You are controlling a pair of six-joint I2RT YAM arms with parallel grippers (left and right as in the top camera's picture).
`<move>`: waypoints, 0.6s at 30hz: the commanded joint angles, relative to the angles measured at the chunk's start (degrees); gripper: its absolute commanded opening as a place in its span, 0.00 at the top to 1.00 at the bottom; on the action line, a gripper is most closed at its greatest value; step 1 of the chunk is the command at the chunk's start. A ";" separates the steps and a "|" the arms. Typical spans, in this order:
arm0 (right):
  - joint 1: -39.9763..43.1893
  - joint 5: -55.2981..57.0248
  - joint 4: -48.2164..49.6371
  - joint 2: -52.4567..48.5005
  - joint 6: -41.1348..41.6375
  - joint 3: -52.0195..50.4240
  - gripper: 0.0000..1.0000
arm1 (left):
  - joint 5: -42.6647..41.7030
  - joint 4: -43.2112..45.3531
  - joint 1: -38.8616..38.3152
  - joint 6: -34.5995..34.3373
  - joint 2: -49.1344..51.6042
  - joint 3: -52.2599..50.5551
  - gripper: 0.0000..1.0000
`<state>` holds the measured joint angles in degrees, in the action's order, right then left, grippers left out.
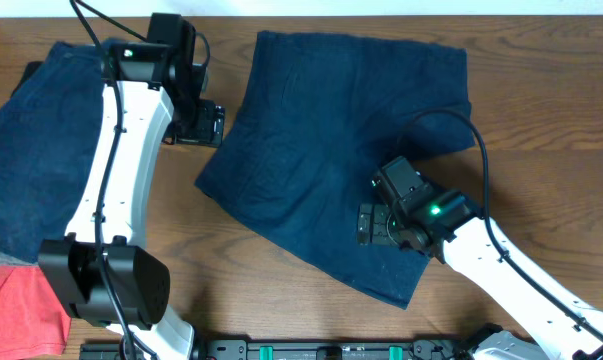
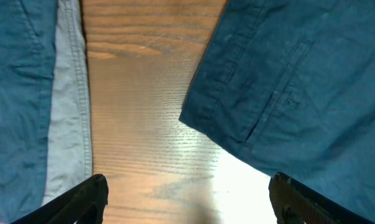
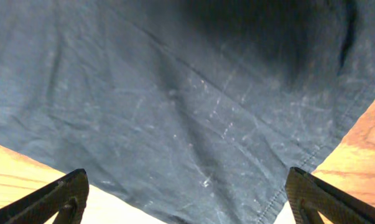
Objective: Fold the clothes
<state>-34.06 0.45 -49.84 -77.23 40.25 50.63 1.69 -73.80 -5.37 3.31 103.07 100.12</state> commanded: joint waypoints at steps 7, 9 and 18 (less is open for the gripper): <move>-0.70 0.55 2.91 -1.07 1.11 -4.13 0.01 | -0.13 6.51 0.20 1.25 0.72 -7.74 0.16; -0.87 0.00 2.56 -2.34 1.11 -4.61 0.01 | -0.13 8.46 0.20 1.86 0.72 -8.57 0.16; -6.88 -6.78 1.75 -7.32 7.87 -7.15 0.04 | -0.28 13.51 0.20 2.27 0.72 -14.62 0.16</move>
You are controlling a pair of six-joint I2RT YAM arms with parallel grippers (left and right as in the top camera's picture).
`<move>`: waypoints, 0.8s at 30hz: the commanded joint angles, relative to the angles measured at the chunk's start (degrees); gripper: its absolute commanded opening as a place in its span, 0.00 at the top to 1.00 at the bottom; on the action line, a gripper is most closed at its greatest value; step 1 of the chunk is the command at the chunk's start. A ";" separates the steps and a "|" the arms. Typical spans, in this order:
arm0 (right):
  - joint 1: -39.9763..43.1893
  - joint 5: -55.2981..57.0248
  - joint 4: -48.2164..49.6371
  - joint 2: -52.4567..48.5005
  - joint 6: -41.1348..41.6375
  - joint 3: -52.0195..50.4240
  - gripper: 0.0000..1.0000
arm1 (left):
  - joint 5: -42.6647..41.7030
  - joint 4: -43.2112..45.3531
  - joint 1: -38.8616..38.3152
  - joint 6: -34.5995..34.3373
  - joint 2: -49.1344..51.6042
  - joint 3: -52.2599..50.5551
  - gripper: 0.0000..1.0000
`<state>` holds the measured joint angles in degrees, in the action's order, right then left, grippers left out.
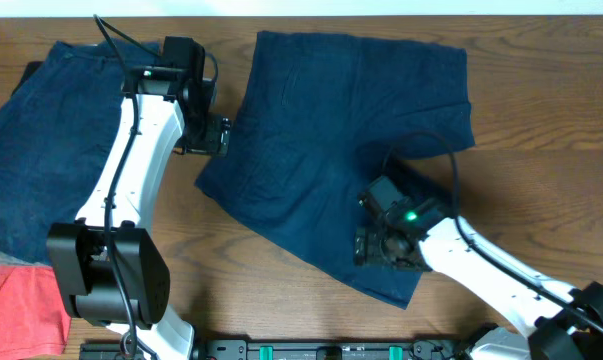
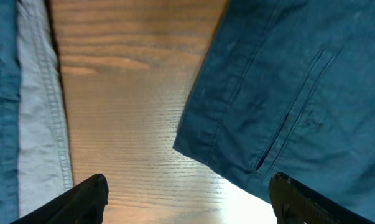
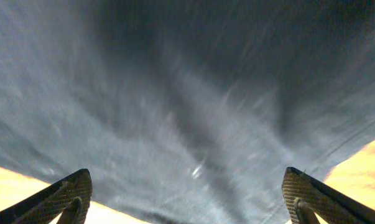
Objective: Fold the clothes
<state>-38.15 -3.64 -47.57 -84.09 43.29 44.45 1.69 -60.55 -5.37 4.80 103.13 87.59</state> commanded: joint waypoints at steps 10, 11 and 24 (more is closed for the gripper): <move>-9.57 -2.62 -8.57 -0.46 14.73 -1.92 0.01 | -5.14 5.90 0.20 3.37 0.68 -10.62 0.16; -9.75 -2.60 -8.26 -0.46 15.02 -2.14 0.01 | -5.14 7.06 0.20 3.37 0.70 -11.72 0.16; -9.77 1.49 -3.39 -0.46 14.99 -3.74 0.02 | -5.16 21.22 3.93 3.32 1.22 -22.05 0.16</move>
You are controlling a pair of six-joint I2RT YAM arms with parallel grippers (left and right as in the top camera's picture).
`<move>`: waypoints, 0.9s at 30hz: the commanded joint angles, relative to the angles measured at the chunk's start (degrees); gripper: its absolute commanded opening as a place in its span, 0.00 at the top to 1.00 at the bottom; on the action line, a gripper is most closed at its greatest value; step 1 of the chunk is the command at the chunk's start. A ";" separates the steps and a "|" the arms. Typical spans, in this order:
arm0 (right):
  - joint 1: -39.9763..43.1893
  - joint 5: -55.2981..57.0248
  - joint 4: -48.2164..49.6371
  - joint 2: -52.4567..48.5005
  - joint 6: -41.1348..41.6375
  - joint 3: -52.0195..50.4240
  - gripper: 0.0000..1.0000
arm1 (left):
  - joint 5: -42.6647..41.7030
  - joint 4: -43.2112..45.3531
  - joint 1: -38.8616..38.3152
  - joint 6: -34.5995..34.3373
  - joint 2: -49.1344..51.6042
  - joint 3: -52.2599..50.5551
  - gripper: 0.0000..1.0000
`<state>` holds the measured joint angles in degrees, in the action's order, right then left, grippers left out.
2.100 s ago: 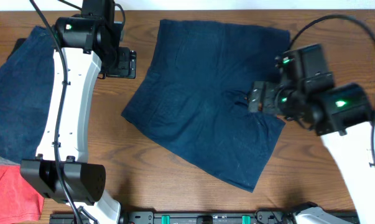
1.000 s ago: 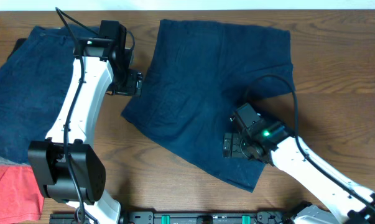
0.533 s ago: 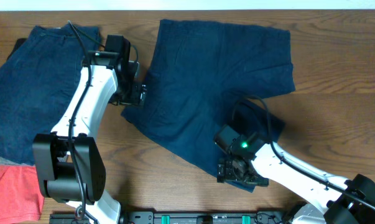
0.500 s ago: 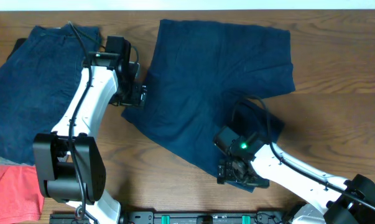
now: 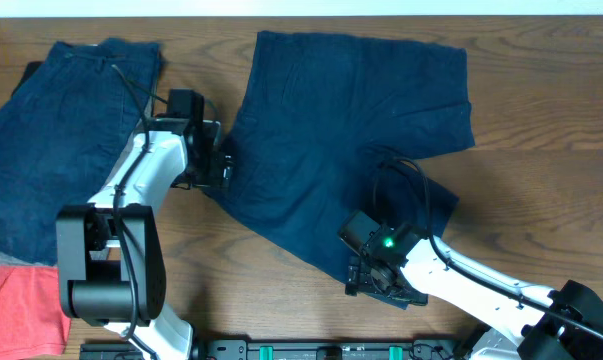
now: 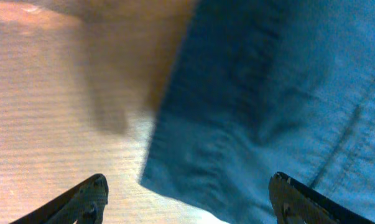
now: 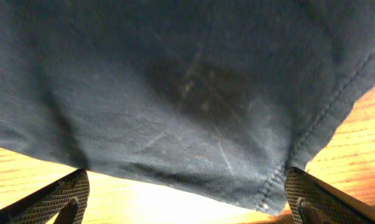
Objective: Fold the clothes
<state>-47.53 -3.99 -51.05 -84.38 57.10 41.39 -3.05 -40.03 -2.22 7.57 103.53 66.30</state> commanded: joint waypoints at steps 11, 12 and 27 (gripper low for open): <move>-0.39 3.74 1.11 -0.17 2.71 -2.86 0.05 | -6.34 2.03 0.74 0.55 3.32 -5.64 0.17; -0.39 3.45 1.62 -0.17 2.73 -3.54 0.05 | -6.73 2.10 0.74 0.55 3.56 -6.08 0.17; 1.57 1.57 1.53 0.20 8.26 -6.91 0.96 | -6.84 2.23 0.76 -4.15 3.39 -6.73 0.94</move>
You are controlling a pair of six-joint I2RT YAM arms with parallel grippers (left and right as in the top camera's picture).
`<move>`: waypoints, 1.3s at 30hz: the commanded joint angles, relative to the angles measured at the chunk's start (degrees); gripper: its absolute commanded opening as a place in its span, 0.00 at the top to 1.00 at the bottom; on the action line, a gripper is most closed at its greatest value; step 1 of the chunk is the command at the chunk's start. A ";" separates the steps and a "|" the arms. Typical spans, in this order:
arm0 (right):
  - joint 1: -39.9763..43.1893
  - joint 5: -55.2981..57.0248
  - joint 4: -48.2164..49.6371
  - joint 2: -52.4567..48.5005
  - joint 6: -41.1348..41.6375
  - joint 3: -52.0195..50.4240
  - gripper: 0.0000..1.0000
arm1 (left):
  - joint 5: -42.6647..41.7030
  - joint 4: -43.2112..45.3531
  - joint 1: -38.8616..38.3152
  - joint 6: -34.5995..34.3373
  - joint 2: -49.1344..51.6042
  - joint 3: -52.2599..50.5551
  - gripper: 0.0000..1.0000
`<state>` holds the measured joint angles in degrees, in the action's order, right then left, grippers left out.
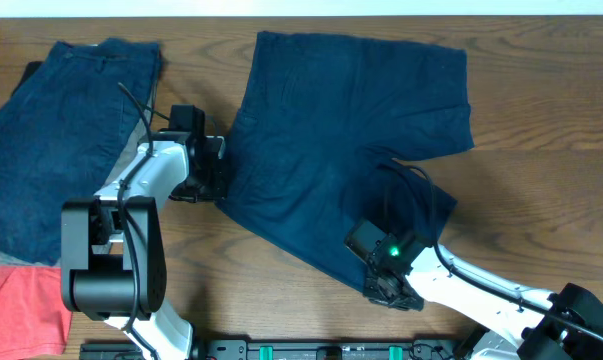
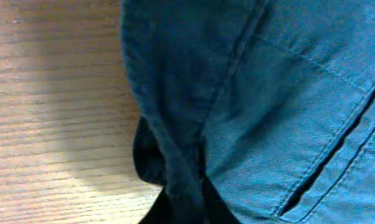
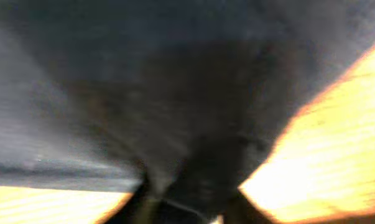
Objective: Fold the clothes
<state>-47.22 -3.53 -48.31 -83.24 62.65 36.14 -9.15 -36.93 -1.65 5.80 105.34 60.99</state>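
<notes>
A pair of dark blue shorts (image 1: 341,130) lies spread on the brown table, waistband side toward the left. My left gripper (image 1: 216,180) is at the shorts' left corner, shut on the waistband edge (image 2: 175,168), which bunches between its fingers. My right gripper (image 1: 389,290) is at the shorts' near bottom corner, shut on the hem; the cloth (image 3: 193,168) fills its blurred wrist view.
A second pair of blue shorts (image 1: 51,140) lies at the far left of the table (image 1: 541,200). A red garment (image 1: 16,310) sits at the near left corner. The table's front rail (image 1: 311,350) runs along the bottom.
Both grippers stood open over the shorts' corners; now each has shut on the cloth, the left on the waistband corner, the right on the bottom hem corner.
At first both grippers hung open, the left between the two garments and the right over the shorts' middle. They then stood nearer the left and bottom corners of the shorts, then low over those corners. Now both are shut on the cloth.
</notes>
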 commanded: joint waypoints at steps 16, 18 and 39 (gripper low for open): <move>27.28 3.37 -16.06 13.79 -19.61 18.40 0.99 | -0.74 -15.96 0.20 -9.46 -21.33 3.28 0.94; 30.88 3.54 -18.95 14.93 -22.77 22.32 0.98 | -0.74 -16.48 0.20 -10.91 -25.35 3.28 0.94; 41.05 7.76 -26.01 15.37 -36.65 43.30 0.99 | -3.48 -20.76 0.17 -15.78 -44.41 3.26 0.94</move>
<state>-7.84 -4.05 -75.48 -65.01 28.29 78.74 -17.72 -58.24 -2.52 -9.30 59.42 63.11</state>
